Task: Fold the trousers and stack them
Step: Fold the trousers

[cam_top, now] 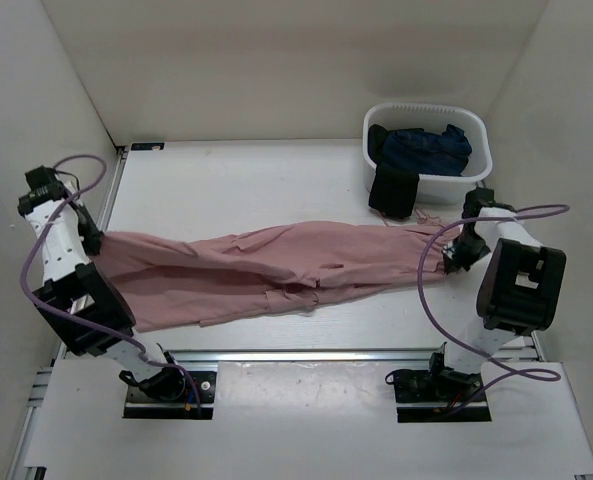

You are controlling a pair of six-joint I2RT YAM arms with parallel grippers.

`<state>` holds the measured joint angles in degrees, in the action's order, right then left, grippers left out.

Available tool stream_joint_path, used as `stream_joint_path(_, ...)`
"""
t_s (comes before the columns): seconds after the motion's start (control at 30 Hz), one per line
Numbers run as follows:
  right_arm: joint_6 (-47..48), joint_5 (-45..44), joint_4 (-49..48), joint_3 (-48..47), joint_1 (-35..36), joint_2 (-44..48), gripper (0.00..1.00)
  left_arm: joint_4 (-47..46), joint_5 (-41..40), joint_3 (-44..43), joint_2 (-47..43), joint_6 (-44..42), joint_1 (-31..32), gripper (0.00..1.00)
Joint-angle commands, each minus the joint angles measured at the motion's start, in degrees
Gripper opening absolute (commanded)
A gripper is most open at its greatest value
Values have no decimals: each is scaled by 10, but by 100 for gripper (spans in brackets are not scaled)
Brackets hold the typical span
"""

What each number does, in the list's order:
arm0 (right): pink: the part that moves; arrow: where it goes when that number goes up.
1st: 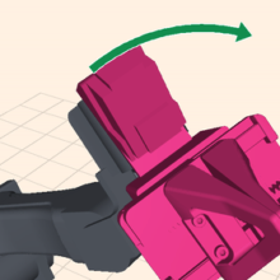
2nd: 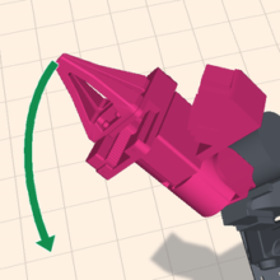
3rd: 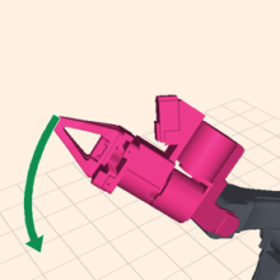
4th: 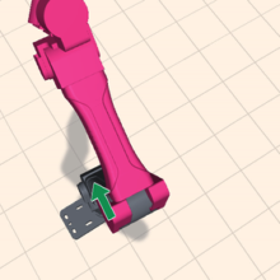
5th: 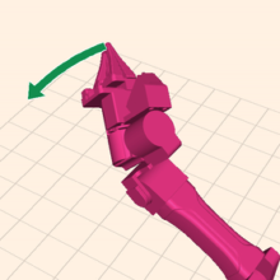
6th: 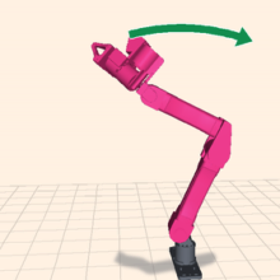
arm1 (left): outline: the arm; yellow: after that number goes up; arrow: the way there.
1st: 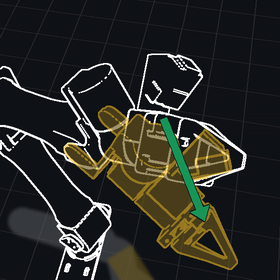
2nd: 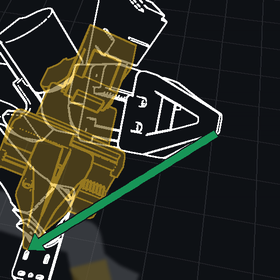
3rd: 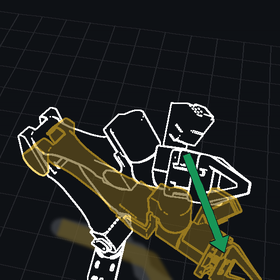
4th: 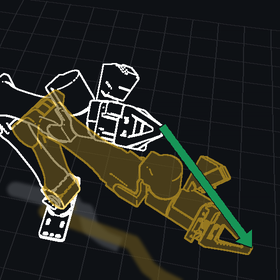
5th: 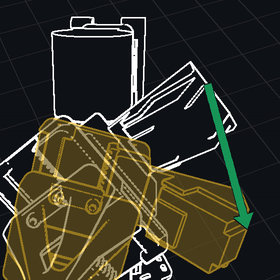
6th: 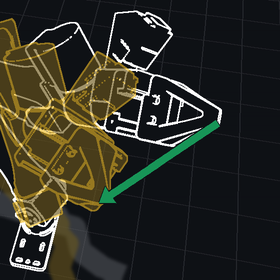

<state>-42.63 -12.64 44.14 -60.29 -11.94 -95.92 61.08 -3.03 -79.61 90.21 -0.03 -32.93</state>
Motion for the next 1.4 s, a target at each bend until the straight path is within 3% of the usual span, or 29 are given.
stream_joint_path(0.0, 5, -20, 5, -94, -4, 37, 0, -18, 14, -98, 7, 0, 14, 14)
stream_joint_path(0.13, 11, -13, 50, -278, -4, -2, 0, -18, 14, -239, 36, 0, 26, 14)
stream_joint_path(0.23, 11, -13, 67, -346, -9, -21, 0, -36, 14, -239, 23, 0, 26, 14)
stream_joint_path(0.33, 16, -13, 67, -327, -9, -27, 0, -68, 3, -143, -32, 0, 26, 14)
stream_joint_path(0.47, 16, -2, 39, -232, -14, -5, 0, -118, -37, 114, -132, 0, 26, 14)
stream_joint_path(0.6, 23, -2, 15, -164, -48, -13, 0, -134, -60, 262, -195, 0, -12, 14)
stream_joint_path(0.7, 37, -9, 15, -146, -69, -42, 0, -134, -66, 326, -218, 0, -37, 14)
stream_joint_path(0.9, 49, -16, 15, -139, -82, -61, 0, -134, -77, 372, -231, 0, -43, 14)
stream_joint_path(1.2, 68, 13, 9, -139, -123, -12, 0, -71, -82, 293, -243, 0, -43, 14)
stream_joint_path(1.23, 81, 13, 9, -139, -123, -12, 3, -71, -91, 302, -249, 0, -43, 14)
stream_joint_path(1.27, 88, 21, 9, -134, -123, -21, 17, -62, -114, 325, -249, 0, -43, 17)
stream_joint_path(1.3, 93, 26, 23, -134, -123, -28, 36, -55, -125, 337, -249, 0, -43, 38)
stream_joint_path(1.33, 98, 31, 24, -134, -123, -33, 66, -33, -133, 349, -249, 0, -43, 48)
stream_joint_path(1.37, 105, 44, 24, -128, -123, -33, 69, -18, -140, 364, -254, 0, -43, 54)
